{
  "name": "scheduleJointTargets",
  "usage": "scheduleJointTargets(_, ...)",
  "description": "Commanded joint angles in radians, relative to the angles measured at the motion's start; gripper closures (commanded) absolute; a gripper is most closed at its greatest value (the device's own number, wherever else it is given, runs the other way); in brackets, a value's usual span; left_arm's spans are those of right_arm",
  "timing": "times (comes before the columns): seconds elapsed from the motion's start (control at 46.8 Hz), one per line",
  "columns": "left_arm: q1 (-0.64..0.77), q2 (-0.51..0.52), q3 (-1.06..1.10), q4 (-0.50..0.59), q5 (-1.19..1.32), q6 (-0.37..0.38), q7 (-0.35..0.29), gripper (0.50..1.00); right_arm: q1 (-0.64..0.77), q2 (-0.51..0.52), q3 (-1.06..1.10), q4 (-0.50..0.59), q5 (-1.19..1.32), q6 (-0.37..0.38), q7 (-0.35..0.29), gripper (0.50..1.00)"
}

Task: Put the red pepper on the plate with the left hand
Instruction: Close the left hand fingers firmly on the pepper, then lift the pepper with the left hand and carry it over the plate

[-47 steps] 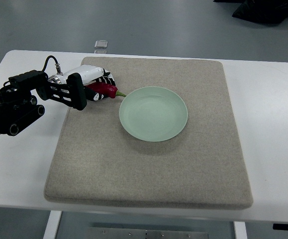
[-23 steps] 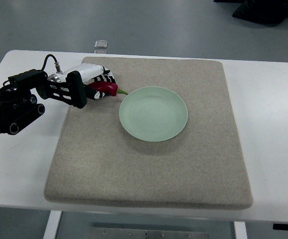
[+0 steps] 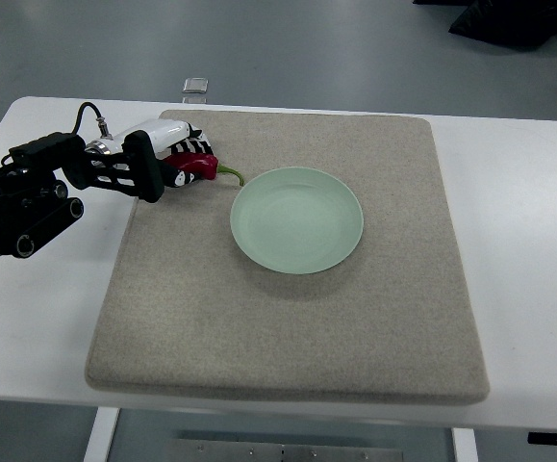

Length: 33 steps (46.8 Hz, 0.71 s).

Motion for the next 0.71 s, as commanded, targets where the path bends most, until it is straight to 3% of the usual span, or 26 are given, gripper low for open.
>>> scheduleJointTargets(0.0, -0.001, 0.001, 0.000, 0.000, -0.030, 0.000, 0.005, 1.000, 0.000, 0.000, -0.001, 0.000, 0.000, 0.000, 0.000, 0.568)
scheduleJointTargets(0.299, -0.037, 0.007, 0.000, -0.018, -0.099, 0.001, 0.002, 1.000, 0.000, 0.000, 0.000, 0.000, 0.000, 0.000, 0.000, 0.568)
scheduleJointTargets(0.684, -0.106, 0.018, 0.004, -0.167, -0.075, 0.005, 0.002, 1.000, 0.000, 0.000, 0.000, 0.000, 0.000, 0.000, 0.000, 0.568)
